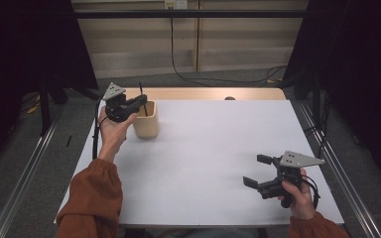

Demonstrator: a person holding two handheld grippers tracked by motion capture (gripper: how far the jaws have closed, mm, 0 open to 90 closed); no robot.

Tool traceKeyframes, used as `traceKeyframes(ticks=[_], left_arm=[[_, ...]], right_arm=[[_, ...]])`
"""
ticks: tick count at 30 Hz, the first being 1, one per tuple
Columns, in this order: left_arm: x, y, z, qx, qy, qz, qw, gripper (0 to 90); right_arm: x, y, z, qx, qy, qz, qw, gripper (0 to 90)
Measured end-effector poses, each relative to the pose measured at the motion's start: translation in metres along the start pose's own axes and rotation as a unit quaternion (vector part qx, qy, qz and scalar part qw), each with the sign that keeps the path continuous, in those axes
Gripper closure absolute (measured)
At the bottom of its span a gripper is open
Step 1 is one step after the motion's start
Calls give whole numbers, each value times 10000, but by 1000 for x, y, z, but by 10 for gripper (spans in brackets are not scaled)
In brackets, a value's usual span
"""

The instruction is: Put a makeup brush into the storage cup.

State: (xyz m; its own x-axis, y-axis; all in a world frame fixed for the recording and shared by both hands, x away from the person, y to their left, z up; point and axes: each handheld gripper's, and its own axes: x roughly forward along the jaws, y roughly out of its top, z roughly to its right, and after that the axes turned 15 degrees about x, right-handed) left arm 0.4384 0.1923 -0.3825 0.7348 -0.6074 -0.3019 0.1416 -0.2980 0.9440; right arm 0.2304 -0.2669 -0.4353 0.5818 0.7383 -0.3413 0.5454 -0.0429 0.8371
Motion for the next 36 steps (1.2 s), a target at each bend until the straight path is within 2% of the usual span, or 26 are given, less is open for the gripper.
traceKeyframes(ticks=[7,16,20,22,24,28,30,32,36], left_arm=[[-1,-1,2,74,7,-56,10000,857],[4,-6,2,39,-28,-118,9999,847],[6,-7,4,36,-10,-92,10000,764],[7,-6,4,72,122,-132,9998,673],[7,-6,4,65,122,-98,9999,639],[6,-5,5,90,165,-108,9998,512],[6,-5,4,9,212,-50,9998,431],[5,-4,3,42,248,-20,9997,394],[5,-3,2,-66,269,77,9996,229]], right_arm=[[0,0,0,3,-12,-15,10000,3],[0,0,0,2,-11,-2,10000,3],[0,0,0,3,4,10,10000,3],[0,0,0,21,-6,9,10000,3],[0,0,0,17,-7,2,10000,3],[0,0,0,25,0,13,10000,3],[0,0,0,32,-1,15,10000,3],[0,0,0,33,11,22,10000,3],[0,-1,2,53,-9,42,10000,3]])
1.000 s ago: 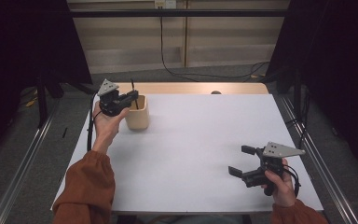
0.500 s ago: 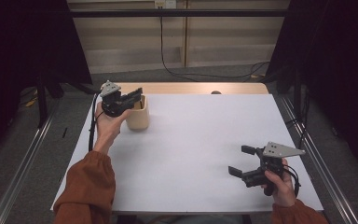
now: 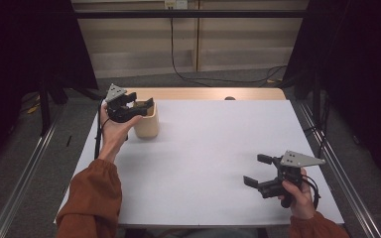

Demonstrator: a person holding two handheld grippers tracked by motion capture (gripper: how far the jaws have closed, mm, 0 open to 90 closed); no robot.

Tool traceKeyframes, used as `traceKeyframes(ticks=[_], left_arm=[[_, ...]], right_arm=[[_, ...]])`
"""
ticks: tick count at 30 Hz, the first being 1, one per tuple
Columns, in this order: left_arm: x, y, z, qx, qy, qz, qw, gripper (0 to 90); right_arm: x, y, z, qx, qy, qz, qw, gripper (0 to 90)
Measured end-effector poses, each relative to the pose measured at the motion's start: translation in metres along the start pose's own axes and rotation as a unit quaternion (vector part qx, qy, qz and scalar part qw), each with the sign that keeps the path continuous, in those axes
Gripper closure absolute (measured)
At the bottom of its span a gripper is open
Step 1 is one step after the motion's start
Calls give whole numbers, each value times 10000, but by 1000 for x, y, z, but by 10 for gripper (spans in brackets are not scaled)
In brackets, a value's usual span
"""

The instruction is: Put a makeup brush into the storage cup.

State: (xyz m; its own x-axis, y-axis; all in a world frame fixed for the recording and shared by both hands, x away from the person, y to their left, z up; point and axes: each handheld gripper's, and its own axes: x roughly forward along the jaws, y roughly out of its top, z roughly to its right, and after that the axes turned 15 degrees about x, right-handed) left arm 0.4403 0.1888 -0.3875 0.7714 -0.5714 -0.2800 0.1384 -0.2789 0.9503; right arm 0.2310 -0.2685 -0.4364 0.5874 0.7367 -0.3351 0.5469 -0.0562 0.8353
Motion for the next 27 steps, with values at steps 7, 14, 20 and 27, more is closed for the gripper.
traceKeyframes(ticks=[7,14,20,27], left_arm=[[1,-1,-2,-81,-55,18,10000,59],[-3,4,4,28,-247,93,9996,28],[-11,8,7,31,-322,72,9995,28],[-23,13,13,161,-402,122,9990,28]], right_arm=[[-2,0,3,38,-26,37,10000,3],[-2,0,2,34,-35,57,10000,3],[-3,0,1,19,-39,70,10000,3],[-4,1,1,17,-71,79,9999,3]])
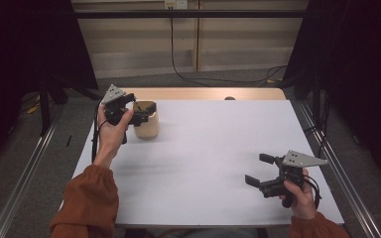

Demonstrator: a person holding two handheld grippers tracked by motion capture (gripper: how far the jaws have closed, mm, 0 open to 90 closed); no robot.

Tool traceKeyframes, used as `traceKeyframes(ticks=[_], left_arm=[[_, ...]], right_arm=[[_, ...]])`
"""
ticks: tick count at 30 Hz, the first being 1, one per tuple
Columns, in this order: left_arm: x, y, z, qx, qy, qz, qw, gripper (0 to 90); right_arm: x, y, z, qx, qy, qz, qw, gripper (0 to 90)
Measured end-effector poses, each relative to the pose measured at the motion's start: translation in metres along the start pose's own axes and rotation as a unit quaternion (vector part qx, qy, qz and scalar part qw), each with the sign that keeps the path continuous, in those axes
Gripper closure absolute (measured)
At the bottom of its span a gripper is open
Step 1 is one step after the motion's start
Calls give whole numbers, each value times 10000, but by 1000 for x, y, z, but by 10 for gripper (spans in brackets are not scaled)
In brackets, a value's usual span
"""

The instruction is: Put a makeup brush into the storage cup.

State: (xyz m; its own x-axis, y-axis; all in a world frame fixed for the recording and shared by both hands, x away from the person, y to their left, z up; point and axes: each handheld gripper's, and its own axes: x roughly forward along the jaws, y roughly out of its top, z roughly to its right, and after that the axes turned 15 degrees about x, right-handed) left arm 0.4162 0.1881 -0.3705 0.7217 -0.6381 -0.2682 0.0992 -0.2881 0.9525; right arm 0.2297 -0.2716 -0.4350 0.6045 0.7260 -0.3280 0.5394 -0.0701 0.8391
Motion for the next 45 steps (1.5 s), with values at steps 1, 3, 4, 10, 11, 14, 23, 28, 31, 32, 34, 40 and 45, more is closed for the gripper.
traceKeyframes(ticks=[1,3,4,10,11,14,23,28,31,32,34,40,45], left_arm=[[-2,0,0,8,-8,-5,10000,29],[-5,-2,2,-42,-34,1,10000,28],[-7,-2,3,-20,-30,-4,10000,28],[-15,-3,10,3,-40,23,10000,29],[-18,-3,11,38,-47,33,10000,29],[-24,-6,14,5,-62,110,9999,29],[-42,-15,21,76,-63,91,9999,29],[-49,-19,26,95,-84,76,9999,29],[-53,-21,29,143,-108,57,9998,29],[-55,-21,31,148,-108,49,9998,29],[-59,-23,34,167,-167,71,9997,30],[-72,-29,41,143,-233,107,9996,30],[-79,-34,46,152,-246,65,9996,30]], right_arm=[[0,0,0,-2,-4,1,10000,3],[0,0,0,-9,-6,4,10000,3],[0,0,0,-7,-8,3,10000,3],[0,0,-1,-7,-10,6,10000,3],[0,0,0,-9,-16,6,10000,2],[0,0,0,-5,-24,8,10000,3],[0,0,0,-13,-22,9,10000,3],[0,0,0,-10,-32,7,10000,3],[0,0,0,-9,-28,10,10000,2],[0,0,0,-11,-27,10,10000,2],[0,0,0,-13,-33,9,10000,2],[0,0,-1,-42,-51,-5,10000,3],[0,0,-1,-39,-66,11,10000,3]])
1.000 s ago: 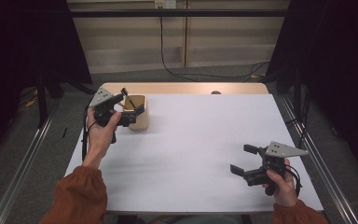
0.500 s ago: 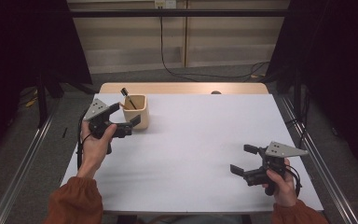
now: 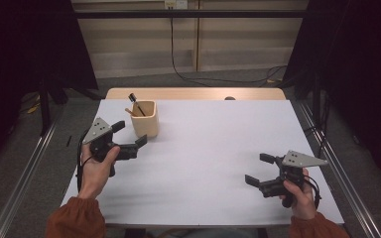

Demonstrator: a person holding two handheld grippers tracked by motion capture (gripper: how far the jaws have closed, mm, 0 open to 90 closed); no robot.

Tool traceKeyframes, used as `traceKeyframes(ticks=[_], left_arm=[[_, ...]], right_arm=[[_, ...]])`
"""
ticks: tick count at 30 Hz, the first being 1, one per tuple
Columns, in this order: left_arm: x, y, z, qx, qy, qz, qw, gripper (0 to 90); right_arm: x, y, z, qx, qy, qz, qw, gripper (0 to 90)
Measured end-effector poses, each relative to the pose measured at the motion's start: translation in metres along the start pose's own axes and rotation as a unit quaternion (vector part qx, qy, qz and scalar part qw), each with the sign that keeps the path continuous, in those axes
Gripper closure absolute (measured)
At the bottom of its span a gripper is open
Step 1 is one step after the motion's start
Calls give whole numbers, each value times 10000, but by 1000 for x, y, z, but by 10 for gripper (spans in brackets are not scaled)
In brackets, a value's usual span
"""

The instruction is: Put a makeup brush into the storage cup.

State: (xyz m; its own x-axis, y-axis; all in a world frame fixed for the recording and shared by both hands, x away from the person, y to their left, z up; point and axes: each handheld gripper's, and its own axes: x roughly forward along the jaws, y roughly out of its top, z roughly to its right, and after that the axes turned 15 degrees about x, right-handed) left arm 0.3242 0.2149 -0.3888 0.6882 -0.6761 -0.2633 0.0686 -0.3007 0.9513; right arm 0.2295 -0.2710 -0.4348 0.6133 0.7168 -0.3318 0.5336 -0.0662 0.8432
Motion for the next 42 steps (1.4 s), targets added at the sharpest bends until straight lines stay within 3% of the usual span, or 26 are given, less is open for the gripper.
traceKeyframes(ticks=[3,16,25,38,42], left_arm=[[-4,-2,3,48,-50,-27,10000,29],[-27,-21,20,-50,87,-35,9999,29],[-41,-32,27,15,116,-99,9999,29],[-60,-49,37,-257,205,-134,9994,29],[-67,-52,42,-214,271,-84,9994,28]], right_arm=[[0,0,-1,-14,7,3,10000,2],[-1,0,-1,-51,-75,73,9999,3],[-1,0,-1,-56,-89,84,9999,2],[-2,-1,-1,-25,-121,88,9999,0],[-3,-1,-1,-39,-133,107,9998,0]])
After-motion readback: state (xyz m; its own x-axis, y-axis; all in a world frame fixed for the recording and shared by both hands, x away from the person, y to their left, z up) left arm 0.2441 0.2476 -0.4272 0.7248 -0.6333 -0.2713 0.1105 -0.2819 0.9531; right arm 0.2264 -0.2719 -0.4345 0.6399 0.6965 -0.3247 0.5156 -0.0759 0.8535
